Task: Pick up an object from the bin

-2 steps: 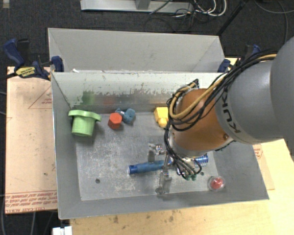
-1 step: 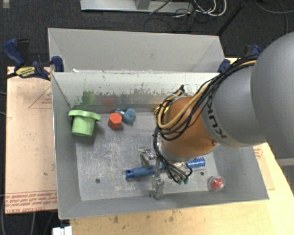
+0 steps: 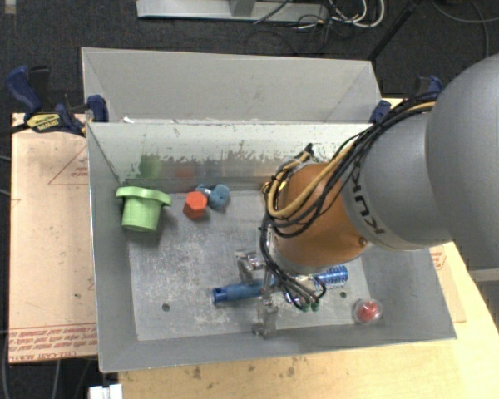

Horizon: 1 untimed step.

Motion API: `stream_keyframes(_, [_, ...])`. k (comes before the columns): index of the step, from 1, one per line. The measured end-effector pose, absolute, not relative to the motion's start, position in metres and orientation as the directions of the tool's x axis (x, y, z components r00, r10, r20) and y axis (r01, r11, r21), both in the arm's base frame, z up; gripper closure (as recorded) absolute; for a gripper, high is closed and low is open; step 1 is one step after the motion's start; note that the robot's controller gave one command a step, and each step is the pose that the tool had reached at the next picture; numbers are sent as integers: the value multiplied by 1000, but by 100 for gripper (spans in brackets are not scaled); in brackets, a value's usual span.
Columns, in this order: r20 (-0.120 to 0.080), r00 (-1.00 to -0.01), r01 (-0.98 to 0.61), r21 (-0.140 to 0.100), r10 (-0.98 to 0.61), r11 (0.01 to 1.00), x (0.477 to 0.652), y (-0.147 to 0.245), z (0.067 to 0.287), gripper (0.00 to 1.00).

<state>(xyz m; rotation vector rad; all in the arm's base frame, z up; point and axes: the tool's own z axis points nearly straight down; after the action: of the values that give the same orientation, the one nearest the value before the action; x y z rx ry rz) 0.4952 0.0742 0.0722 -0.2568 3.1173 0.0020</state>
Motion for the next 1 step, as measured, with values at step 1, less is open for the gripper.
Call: stream_keyframes(1, [-9, -986, -164, 1, -164, 986, 494, 74, 72, 100])
